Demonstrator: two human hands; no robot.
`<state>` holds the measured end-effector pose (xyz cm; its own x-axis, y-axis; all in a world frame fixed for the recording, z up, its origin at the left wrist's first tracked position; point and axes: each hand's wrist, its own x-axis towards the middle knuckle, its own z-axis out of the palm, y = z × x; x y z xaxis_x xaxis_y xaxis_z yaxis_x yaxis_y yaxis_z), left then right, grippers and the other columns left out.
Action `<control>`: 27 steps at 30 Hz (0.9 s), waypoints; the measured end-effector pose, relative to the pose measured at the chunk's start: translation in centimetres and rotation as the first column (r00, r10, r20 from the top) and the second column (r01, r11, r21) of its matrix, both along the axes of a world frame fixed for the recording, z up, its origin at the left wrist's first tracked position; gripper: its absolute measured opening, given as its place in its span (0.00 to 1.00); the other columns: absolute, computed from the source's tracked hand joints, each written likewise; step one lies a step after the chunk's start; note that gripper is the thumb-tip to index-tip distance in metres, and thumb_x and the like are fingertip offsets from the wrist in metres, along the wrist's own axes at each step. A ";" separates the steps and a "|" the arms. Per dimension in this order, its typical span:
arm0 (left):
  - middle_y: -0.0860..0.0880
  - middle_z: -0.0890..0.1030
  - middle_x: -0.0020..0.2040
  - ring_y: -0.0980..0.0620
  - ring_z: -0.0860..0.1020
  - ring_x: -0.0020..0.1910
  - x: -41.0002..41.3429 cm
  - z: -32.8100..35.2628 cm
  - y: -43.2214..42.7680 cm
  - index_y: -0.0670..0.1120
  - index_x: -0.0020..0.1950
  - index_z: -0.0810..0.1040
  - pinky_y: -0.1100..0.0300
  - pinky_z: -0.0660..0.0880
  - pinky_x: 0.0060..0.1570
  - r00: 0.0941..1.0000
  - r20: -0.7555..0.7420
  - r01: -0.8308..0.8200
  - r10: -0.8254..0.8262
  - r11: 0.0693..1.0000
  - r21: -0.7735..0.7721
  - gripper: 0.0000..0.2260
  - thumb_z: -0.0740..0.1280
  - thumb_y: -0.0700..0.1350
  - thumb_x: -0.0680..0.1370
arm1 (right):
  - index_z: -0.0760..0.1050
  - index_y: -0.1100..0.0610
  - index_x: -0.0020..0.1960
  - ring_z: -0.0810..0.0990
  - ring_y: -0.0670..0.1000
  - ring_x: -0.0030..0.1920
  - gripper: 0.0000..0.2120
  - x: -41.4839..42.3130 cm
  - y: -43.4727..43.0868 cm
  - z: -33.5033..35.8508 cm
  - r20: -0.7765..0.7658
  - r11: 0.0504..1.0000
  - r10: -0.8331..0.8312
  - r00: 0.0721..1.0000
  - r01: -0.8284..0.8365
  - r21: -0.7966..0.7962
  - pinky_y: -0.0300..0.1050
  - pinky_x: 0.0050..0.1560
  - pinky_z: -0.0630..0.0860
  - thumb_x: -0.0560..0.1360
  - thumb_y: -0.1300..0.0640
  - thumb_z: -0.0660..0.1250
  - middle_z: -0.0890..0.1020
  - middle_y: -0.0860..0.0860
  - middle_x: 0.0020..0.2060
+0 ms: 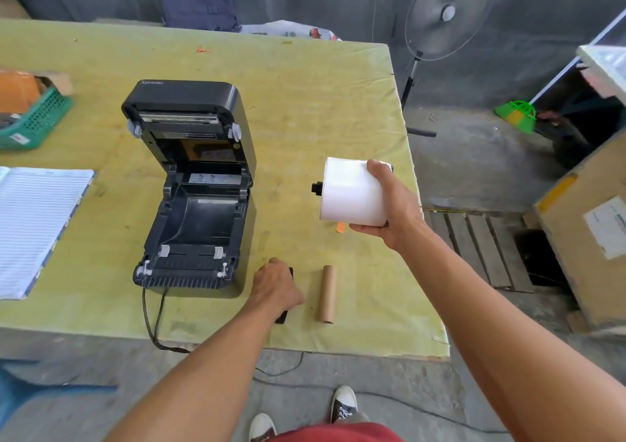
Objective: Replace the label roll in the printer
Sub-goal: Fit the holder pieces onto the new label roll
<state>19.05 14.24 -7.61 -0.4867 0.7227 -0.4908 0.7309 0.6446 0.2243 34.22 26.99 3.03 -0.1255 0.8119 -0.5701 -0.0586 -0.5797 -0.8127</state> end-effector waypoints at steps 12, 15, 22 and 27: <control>0.48 0.85 0.48 0.55 0.79 0.37 -2.3 8.2 5.1 0.46 0.56 0.84 0.68 0.69 0.30 0.819 0.519 -0.533 0.246 0.661 0.528 0.09 0.70 0.39 0.77 | 0.73 0.56 0.63 0.84 0.58 0.48 0.32 0.9 -1.5 1.0 0.019 0.998 -0.024 1.000 0.023 0.055 0.56 0.36 0.84 0.66 0.39 0.75 0.81 0.55 0.55; 0.56 0.84 0.42 0.53 0.83 0.44 -1.9 10.4 6.2 0.47 0.52 0.86 0.60 0.80 0.44 0.764 0.637 -0.565 0.106 0.588 0.579 0.08 0.70 0.40 0.76 | 0.73 0.56 0.63 0.84 0.58 0.47 0.31 0.5 -2.2 1.5 0.014 0.996 -0.042 0.999 0.041 0.073 0.55 0.35 0.83 0.67 0.39 0.74 0.81 0.55 0.54; 0.54 0.86 0.43 0.50 0.84 0.42 -1.8 11.3 5.6 0.54 0.47 0.86 0.45 0.82 0.50 0.692 0.709 -0.475 -0.134 0.654 0.588 0.13 0.65 0.39 0.75 | 0.75 0.54 0.62 0.85 0.57 0.46 0.31 0.0 -3.8 2.6 0.009 0.990 -0.096 0.995 0.095 0.108 0.54 0.35 0.83 0.67 0.38 0.74 0.82 0.54 0.53; 0.50 0.86 0.52 0.51 0.84 0.51 -2.0 11.3 4.0 0.45 0.56 0.85 0.50 0.81 0.54 0.623 0.754 -0.477 -0.209 0.662 0.578 0.15 0.62 0.34 0.77 | 0.76 0.54 0.60 0.86 0.58 0.45 0.28 -0.4 -5.4 2.7 0.016 0.985 -0.122 0.992 0.119 0.124 0.55 0.37 0.84 0.66 0.38 0.74 0.84 0.54 0.51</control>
<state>17.05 18.29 3.73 -0.3438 0.9335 -0.1022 0.0088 0.1120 0.9937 33.80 21.57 5.72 -0.0106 0.8844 -0.4667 -0.1022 -0.4652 -0.8793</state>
